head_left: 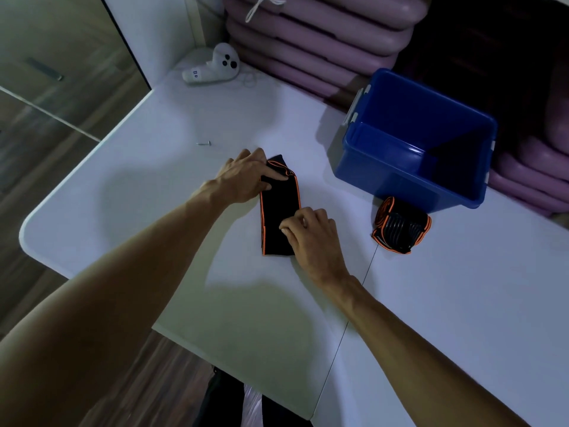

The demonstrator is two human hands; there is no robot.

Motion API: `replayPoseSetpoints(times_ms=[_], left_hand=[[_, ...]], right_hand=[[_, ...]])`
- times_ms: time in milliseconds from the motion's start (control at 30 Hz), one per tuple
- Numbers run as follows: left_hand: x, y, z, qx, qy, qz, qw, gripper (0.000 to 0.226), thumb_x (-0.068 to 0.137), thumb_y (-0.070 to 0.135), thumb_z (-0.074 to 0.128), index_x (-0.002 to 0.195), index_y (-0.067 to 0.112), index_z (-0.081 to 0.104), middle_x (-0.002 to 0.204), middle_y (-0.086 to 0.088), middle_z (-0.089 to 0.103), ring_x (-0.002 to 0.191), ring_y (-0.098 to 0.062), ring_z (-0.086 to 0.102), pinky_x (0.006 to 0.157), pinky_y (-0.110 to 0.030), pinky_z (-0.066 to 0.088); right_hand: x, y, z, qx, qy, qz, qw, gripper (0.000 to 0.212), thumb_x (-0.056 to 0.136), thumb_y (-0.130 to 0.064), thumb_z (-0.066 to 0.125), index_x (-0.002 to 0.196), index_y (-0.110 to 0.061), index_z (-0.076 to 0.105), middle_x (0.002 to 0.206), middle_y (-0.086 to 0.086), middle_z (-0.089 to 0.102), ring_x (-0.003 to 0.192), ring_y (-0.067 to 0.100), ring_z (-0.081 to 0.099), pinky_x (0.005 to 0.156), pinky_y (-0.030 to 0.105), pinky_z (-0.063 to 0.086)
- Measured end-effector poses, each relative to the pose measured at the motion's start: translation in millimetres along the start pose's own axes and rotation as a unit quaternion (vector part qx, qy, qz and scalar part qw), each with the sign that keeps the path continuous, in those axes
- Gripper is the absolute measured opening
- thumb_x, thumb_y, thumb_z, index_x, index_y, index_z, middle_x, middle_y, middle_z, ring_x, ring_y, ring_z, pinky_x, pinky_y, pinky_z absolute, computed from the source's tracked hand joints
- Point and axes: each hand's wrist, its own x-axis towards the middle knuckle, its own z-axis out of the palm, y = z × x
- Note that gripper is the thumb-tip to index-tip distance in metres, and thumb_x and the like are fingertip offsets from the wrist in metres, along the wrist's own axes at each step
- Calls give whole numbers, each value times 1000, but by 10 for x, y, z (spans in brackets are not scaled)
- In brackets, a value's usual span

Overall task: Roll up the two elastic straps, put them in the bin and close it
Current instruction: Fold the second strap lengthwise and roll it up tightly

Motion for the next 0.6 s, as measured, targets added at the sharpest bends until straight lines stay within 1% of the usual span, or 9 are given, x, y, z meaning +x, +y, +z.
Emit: replayPoseSetpoints(times_ms=[67, 100, 167, 200, 267, 367, 433, 533, 600], left_hand=[[-5, -1, 4, 2, 2, -1, 1000, 40, 91, 33, 59, 124, 54, 52, 116, 3, 45, 109, -20, 40, 81, -32, 30], [-6, -6, 6, 1, 4, 1, 1000, 39, 92, 34, 59, 124, 54, 52, 116, 3, 45, 109, -20, 40, 81, -32, 30], [-12, -10, 11, -4, 7, 6, 1000, 39, 92, 34, 58, 124, 54, 53, 117, 3, 45, 108, -19, 40, 81, -32, 30], [-14, -10, 13, -6, 8, 6, 1000, 39, 91, 33, 59, 124, 54, 53, 117, 3, 45, 109, -19, 39, 82, -32, 31], [-8, -18, 18, -9, 6, 6, 1000, 39, 91, 33, 59, 124, 55, 53, 117, 3, 45, 109, -19, 39, 83, -33, 32], [6, -35, 24, -11, 6, 7, 1000, 41, 91, 32, 60, 124, 55, 52, 117, 2, 44, 109, -19, 39, 85, -35, 34], [14, -42, 24, -12, 3, 8, 1000, 41, 91, 32, 60, 124, 55, 52, 115, 3, 44, 107, -18, 39, 86, -35, 34], [52, -55, 14, -29, 1, 7, 1000, 38, 90, 30, 62, 121, 51, 58, 112, 2, 48, 106, -19, 43, 90, -38, 41], [106, -67, -52, -65, 17, -9, 998, 28, 88, 27, 63, 110, 43, 68, 107, 1, 58, 103, -20, 54, 86, -39, 46]], right_hand=[[-84, -19, 37, -12, 25, -16, 999, 9, 93, -22, 64, 101, -19, 67, 98, 0, 59, 88, 23, 50, 64, 41, 46], [-117, -34, 42, -18, 27, -24, 999, 17, 95, -29, 61, 107, -18, 68, 102, 1, 61, 92, 24, 52, 67, 40, 46], [-184, -49, 27, -23, 0, -31, 999, 40, 93, -45, 56, 118, -15, 66, 115, 3, 62, 103, 25, 52, 75, 38, 45], [-202, -39, 9, -23, -19, -39, 999, 49, 90, -50, 57, 122, -14, 64, 120, 5, 61, 107, 26, 51, 78, 39, 44], [-224, 4, -19, -39, -51, -59, 996, 59, 83, -48, 64, 130, -13, 59, 127, 7, 56, 111, 28, 51, 79, 40, 45], [-194, 52, -46, -71, -70, -84, 992, 57, 82, -34, 69, 134, -12, 56, 125, 7, 56, 112, 28, 49, 78, 40, 46], [-123, 85, -65, -70, -73, -97, 990, 54, 87, -35, 65, 134, -12, 55, 125, 5, 58, 114, 26, 47, 79, 39, 45], [-31, 134, -118, -26, -96, -106, 989, 55, 91, -37, 58, 139, -12, 51, 126, 5, 59, 115, 24, 46, 79, 39, 46], [12, 140, -173, 43, -122, -85, 988, 57, 90, -33, 62, 141, -15, 46, 126, 3, 61, 117, 23, 49, 83, 40, 46]])
